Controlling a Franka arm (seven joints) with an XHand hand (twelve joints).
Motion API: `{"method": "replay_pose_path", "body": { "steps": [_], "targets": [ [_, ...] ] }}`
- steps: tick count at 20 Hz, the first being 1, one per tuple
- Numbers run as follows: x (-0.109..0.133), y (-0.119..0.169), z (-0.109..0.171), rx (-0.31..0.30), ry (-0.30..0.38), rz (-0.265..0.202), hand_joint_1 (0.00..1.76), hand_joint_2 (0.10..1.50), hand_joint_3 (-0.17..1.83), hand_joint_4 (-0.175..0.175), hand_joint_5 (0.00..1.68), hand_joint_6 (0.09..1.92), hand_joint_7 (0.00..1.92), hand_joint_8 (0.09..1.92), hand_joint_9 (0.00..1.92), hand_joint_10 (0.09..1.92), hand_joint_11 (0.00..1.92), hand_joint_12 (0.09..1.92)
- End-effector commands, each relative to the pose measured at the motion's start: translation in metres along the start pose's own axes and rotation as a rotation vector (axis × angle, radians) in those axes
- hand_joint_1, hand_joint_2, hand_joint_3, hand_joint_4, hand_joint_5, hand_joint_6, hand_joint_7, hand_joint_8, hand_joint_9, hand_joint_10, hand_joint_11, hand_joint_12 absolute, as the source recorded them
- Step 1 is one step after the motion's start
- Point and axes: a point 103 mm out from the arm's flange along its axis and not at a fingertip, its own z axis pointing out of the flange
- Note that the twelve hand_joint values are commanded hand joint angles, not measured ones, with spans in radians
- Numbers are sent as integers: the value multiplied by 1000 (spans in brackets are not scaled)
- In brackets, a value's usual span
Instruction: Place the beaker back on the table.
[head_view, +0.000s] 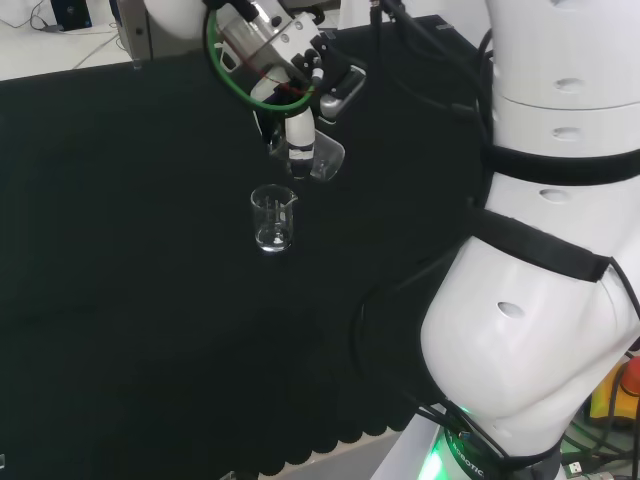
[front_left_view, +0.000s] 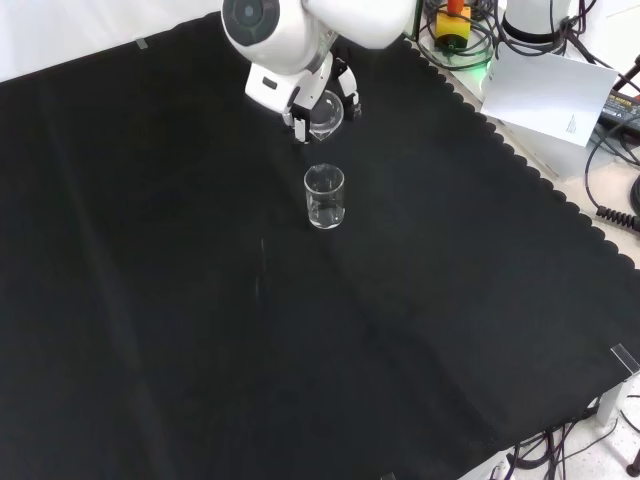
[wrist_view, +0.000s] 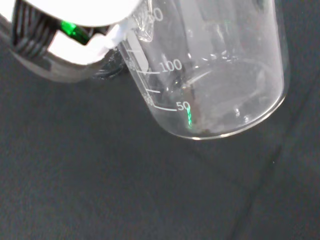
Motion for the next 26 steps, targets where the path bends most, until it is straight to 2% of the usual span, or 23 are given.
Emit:
{"method": "replay_pose_path", "body": {
  "steps": [1,8,12,16,20,26],
  "targets": [
    [-16,-6,14,-88,57,-21,1110,734,557,175,1212,745,1584,593,1848,87,1705,479],
    [-45,-2,40,-195,116,-24,1110,734,556,175,1212,744,1584,592,1848,87,1705,479],
    [-66,7,54,-293,165,-26,1111,734,555,175,1212,743,1585,591,1849,87,1702,477],
    [-92,20,68,-410,253,-45,1111,734,554,175,1214,741,1587,590,1856,87,1703,476],
    [-111,32,79,-512,283,-52,1113,732,554,175,1218,733,1592,586,1859,87,1703,474],
    [-133,54,98,-602,375,-114,1115,729,554,175,1227,718,1596,577,1859,87,1704,471]
  ]
}}
